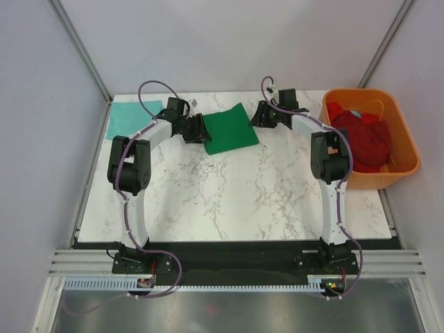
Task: Fold and stack the t-shirts
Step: Fold the tshirt
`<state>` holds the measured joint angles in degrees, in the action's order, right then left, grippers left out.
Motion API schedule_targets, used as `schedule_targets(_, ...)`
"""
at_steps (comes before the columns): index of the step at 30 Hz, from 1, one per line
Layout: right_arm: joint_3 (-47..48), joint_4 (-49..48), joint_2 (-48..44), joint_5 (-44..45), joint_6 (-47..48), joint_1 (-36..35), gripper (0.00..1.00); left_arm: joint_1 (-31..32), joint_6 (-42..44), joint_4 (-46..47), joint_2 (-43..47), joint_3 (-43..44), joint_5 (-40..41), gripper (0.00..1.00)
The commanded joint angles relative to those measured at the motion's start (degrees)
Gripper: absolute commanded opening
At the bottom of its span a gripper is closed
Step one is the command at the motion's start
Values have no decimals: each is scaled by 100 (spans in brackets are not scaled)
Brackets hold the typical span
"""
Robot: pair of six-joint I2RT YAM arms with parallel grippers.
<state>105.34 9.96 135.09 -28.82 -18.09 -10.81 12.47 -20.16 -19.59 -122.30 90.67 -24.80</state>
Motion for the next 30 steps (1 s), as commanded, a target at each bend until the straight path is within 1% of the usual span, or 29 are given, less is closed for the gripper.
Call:
schedule_targets(1, -119, 138, -123, -282, 314, 44, 54, 45, -225, 123, -4, -128, -290, 56)
schedule_targets(2, -223, 130, -132, -291, 332, 52, 53, 45, -234, 123, -13, -233, -228, 55)
schedule_targets(3, -285, 121, -149, -308, 341, 44, 52, 45, -234, 123, -22, -278, -97, 49)
schedule_targets(4, -347, 121, -193, -343, 341, 52, 50, 45, -234, 123, -31, -322, -43, 44)
schedule_targets(5, -469, 112, -202, -370, 332, 53, 45, 45, -242, 105, -31, -392, 1, 39)
schedule_targets(6, -531, 112, -228, -405, 306, 44, 42, 45, -251, 105, -31, -427, 45, 29)
schedule_targets(7, -602, 112, -298, -431, 288, 44, 38, 36, -269, 105, -13, -454, 54, 26)
schedule_targets(8, -750, 94, -342, -440, 262, 35, 27, 36, -286, 114, -4, -506, 36, 22)
schedule_targets(10, -996, -54, -587, -467, 122, 17, 18, 36, -321, 105, 22, -559, -7, 12)
schedule_targets(11, -1328, -151, -693, -467, 52, 17, 10, 36, -322, 105, 92, -638, -8, 12)
schedule_targets(12, -1506, -300, -816, -406, -19, -17, 6, 36, -322, 105, 145, -682, -8, 12)
schedule_targets(13, -2195, -432, -1461, -223, -98, -96, 0, 36, -400, 105, 415, -944, -16, 6)
schedule_targets(14, -2202, -433, -1468, -221, -151, -97, 0, 36, -401, 105, 418, -946, -16, 6)
schedule_targets(16, -2798, -503, -1774, -28, -256, -149, 0, 36, -559, -106, 732, -1218, 149, 7)
schedule_targets(18, -3341, -530, -2170, 130, -476, -176, 0, 36, -594, -228, 979, -1463, 273, 10)
schedule_targets(20, -3659, -556, -2476, 227, -643, -220, 1, 36, -594, -325, 1304, -1579, 370, 16)
schedule_targets(21, -3905, -582, -2557, 219, -765, -237, 5, 36, -577, -378, 1410, -1631, 396, 19)
schedule_targets(22, -3994, -600, -2636, 227, -784, -272, 8, 45, -568, -492, 1585, -1632, 431, 26)
schedule_targets(23, -4073, -591, -2767, 271, -810, -299, 12, 36, -550, -554, 1665, -1614, 467, 30)
schedule_targets(24, -4170, -565, -2829, 341, -845, -308, 21, 36, -541, -624, 1718, -1562, 484, 34)
schedule_targets(25, -4197, -504, -2926, 385, -837, -299, 27, 36, -541, -746, 1779, -1527, 476, 42)
schedule_targets(27, -4162, -372, -3014, 525, -776, -299, 37, 36, -506, -800, 1894, -1413, 319, 45)
schedule_targets(28, -4110, -328, -3058, 544, -758, -299, 39, 36, -506, -818, 1912, -1351, 318, 45)
schedule_targets(30, -3890, -240, -3059, 588, -723, -308, 48, 45, -427, -800, 1851, -1097, 195, 45)
